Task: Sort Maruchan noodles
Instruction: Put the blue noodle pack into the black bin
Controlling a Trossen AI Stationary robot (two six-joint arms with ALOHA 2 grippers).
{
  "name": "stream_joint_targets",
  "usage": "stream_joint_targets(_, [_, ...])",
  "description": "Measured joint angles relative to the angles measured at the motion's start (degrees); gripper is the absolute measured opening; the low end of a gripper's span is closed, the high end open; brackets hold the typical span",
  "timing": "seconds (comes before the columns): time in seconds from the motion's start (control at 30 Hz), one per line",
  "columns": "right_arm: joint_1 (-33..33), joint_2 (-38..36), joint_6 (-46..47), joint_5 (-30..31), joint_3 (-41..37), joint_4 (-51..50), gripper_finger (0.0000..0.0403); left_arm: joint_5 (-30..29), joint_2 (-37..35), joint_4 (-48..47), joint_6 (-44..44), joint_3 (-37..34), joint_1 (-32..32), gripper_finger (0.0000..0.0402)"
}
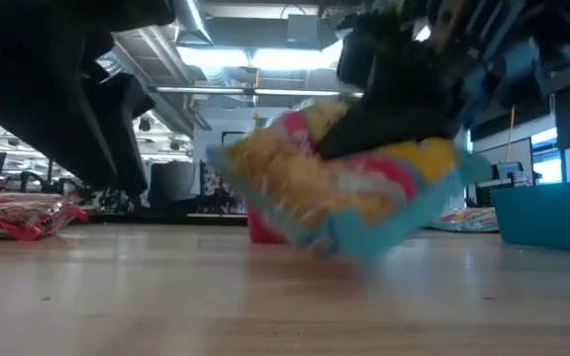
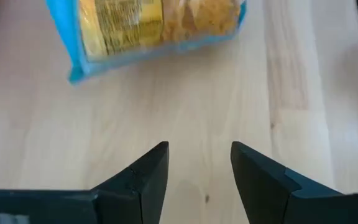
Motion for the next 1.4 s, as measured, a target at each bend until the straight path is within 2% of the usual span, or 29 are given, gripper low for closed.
stream_joint_targets(0.13, [-0.9, -7.5, -6.4, 1.9, 0.0, -7.6, 0.0075, 0.0, -0.8, 5.8, 2.3, -3.1, 0.0, 0.0170])
stream_joint_targets(0.27, [-3.1, -16.5, -12.6, 5.6, 0.0, -15.0, 0.0074, 5.0, -0.8, 18.9, 3.6, -10.5, 2.4, 0.0170])
stream_joint_targets(0.33, [-4.7, -21.0, -16.1, 8.0, 0.0, -18.1, 0.0074, 5.5, -1.2, 25.7, 3.7, -14.1, 3.7, 0.0170])
stream_joint_targets(0.5, [-10.4, -30.5, -26.0, 13.5, 1.3, -25.1, 0.0074, 3.2, -4.3, 35.2, 5.3, -20.8, 6.1, 0.0170])
stream_joint_targets(0.63, [-16.3, -33.9, -34.0, 17.4, 5.2, -32.5, 0.0074, -2.4, -7.7, 38.3, 7.0, -24.8, 7.4, 0.0170])
stream_joint_targets(0.73, [-21.8, -33.9, -39.0, 17.4, 8.7, -36.9, 0.0074, -7.8, -8.8, 40.0, 7.0, -27.2, 8.2, 0.0170])
stream_joint_targets(0.8, [-25.4, -33.0, -42.3, 16.0, 11.3, -39.2, 0.0074, -9.2, -8.8, 41.2, 7.2, -27.8, 9.1, 0.0170])
stream_joint_targets(1.1, [-40.1, -23.3, -56.3, 9.0, 25.6, -52.6, 0.0074, -9.0, -8.8, 42.4, 14.4, -27.9, 14.8, 0.0170])
stream_joint_targets(1.4, [-47.9, -7.1, -68.6, 5.1, 46.8, -70.0, 0.0074, -7.3, -8.8, 42.6, 15.9, -27.8, 18.5, 0.0170])
